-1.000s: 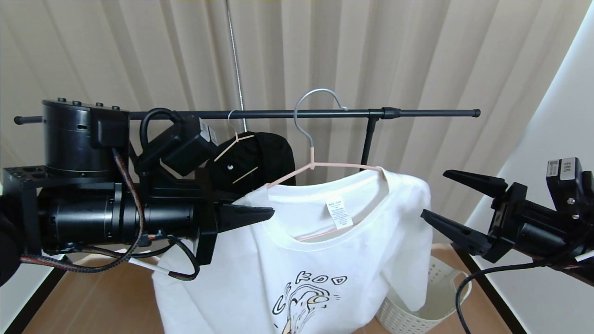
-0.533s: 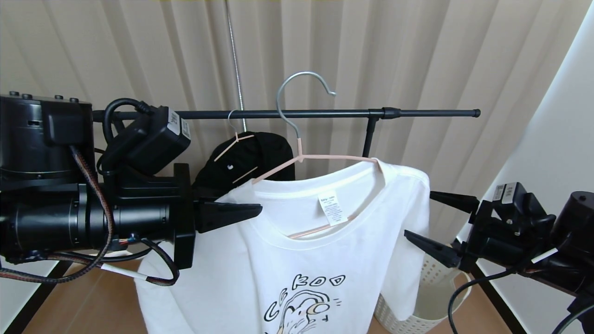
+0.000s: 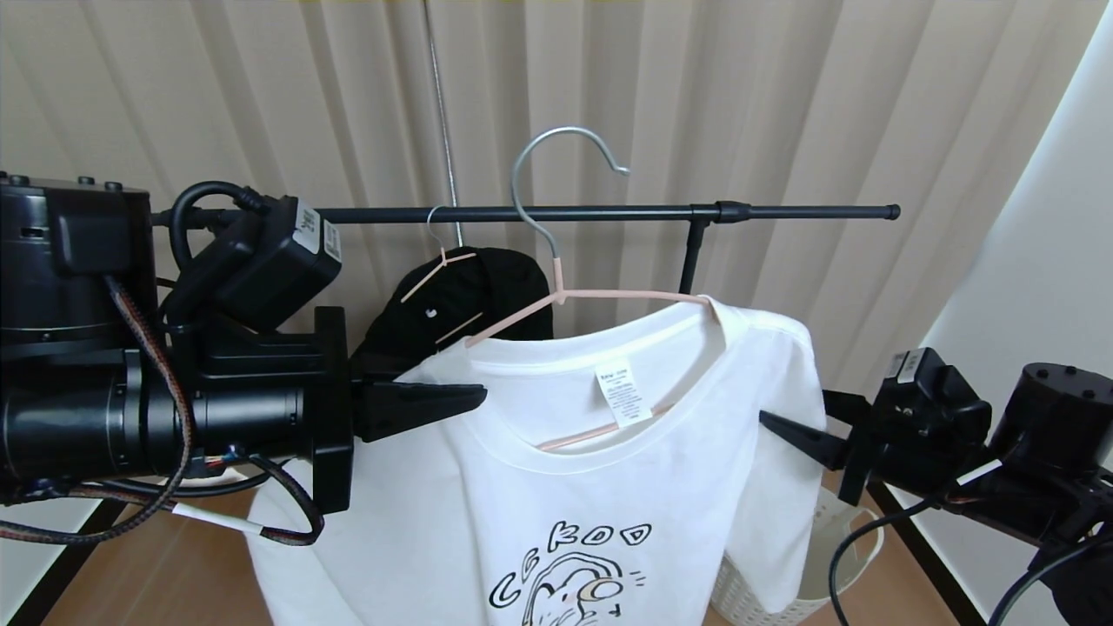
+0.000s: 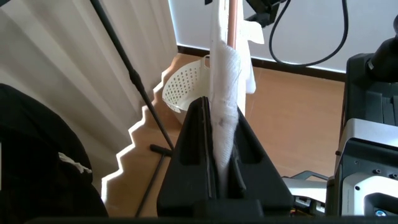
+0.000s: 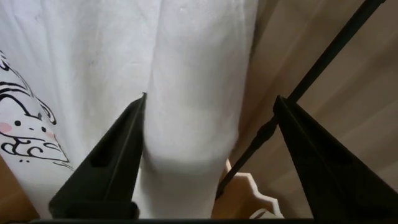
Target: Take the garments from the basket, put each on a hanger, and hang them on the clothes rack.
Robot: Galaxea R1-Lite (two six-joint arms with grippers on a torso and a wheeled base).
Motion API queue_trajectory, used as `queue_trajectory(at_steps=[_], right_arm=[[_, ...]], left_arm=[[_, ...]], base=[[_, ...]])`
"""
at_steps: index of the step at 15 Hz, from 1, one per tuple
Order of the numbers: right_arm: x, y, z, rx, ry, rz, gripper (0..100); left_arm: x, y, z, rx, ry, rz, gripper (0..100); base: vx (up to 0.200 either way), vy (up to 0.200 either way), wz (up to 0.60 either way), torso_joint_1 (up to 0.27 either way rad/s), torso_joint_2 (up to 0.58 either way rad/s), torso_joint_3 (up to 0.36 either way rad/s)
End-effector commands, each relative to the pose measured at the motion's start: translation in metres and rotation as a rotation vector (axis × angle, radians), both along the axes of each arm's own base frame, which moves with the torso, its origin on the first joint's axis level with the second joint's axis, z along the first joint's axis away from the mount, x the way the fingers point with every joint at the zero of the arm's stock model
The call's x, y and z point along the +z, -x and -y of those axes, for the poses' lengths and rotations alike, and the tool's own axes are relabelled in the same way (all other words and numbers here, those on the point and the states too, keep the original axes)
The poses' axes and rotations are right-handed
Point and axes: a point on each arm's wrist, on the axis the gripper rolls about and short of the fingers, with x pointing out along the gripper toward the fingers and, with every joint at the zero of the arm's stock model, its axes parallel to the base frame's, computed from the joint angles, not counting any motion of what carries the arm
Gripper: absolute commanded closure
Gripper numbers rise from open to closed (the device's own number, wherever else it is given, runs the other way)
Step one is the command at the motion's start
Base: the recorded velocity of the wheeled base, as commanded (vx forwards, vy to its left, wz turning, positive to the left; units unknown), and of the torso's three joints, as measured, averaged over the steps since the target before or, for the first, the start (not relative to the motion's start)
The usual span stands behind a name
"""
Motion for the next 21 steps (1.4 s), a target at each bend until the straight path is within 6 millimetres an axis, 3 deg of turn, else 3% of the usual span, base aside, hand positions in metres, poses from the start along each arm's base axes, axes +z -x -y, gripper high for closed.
queue_trajectory(at_steps=[1,12,19,20,21], right_arm=[[0.000,-0.005,0.006,-0.026,0.000,0.006,100],[-0.001,-0.014,0.018,-0.089,0.004,0.009,100],[0.004,-0.005,0.016,-0.081,0.003,0.021,100],[0.006,-0.004,0.016,-0.074,-0.001,0.029,0],[0.007,-0.003,0.016,-0.076,-0.001,0.032,0]], left_arm=[[0.000,0.001,-0.002,0.004,0.000,0.000,100],[-0.002,0.008,-0.009,0.022,0.000,0.000,100],[-0.006,0.007,-0.011,0.029,-0.007,-0.013,100],[-0.007,0.007,-0.012,0.035,-0.009,-0.017,100],[-0.009,0.006,-0.014,0.047,-0.011,-0.022,100]], base=[[0.000,0.000,0.00,0.000,0.00,0.000],[0.000,0.000,0.00,0.000,0.00,0.000],[0.000,0.000,0.00,0.000,0.00,0.000],[0.000,0.000,0.00,0.000,0.00,0.000],[0.000,0.000,0.00,0.000,0.00,0.000]])
